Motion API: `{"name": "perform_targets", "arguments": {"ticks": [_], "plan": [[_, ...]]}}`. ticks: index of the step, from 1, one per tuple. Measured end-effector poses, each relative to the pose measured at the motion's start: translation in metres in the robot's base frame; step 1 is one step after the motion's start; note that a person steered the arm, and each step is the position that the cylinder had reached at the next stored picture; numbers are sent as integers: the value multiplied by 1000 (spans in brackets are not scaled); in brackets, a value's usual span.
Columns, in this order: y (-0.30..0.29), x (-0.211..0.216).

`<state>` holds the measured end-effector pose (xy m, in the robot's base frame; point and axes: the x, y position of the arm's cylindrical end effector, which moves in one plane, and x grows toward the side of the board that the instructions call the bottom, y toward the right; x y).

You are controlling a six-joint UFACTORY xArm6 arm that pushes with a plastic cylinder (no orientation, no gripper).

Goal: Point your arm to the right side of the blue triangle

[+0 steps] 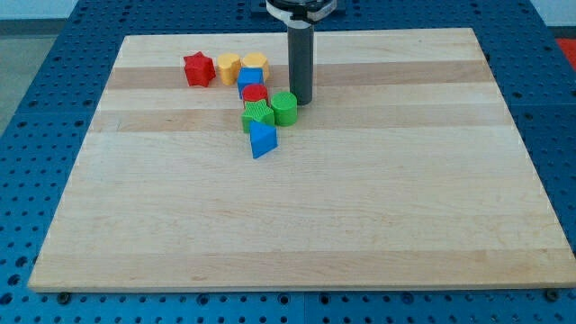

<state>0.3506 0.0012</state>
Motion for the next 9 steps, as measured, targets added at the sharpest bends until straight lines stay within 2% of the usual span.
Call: {"name": "perform_targets", "arguments": {"ticks": [7,9], "plan": [[10,11],[60,18]]}}
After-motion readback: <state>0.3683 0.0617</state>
